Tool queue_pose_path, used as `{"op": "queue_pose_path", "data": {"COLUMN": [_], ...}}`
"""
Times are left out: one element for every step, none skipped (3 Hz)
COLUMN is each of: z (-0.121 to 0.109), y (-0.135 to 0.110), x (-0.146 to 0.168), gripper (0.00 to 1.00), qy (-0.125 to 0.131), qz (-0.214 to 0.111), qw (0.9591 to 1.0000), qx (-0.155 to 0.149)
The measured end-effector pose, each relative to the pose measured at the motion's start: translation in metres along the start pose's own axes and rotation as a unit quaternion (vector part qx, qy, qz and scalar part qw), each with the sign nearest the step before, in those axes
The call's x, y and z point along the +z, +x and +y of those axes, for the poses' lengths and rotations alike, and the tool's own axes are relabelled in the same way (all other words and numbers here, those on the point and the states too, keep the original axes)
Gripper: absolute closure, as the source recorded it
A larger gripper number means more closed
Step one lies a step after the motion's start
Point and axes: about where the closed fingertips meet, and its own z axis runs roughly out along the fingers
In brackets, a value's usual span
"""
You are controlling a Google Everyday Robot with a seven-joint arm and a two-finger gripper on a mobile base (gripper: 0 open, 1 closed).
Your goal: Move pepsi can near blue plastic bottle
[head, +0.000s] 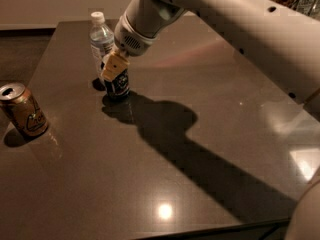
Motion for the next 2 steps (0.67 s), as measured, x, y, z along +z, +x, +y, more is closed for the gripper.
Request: {"op": "queue_pose_path", "data": {"z": [0.0011,0.0011], "y": [-0.0009,-0.0009], "x": [0.0012,0.0013], "gripper": [0.0,0.0], "qy": [-0.001,-0.002], "qz": [0.0,0.0], "qw": [1.0,1.0], "qx": [-0.001,-0.001]}}
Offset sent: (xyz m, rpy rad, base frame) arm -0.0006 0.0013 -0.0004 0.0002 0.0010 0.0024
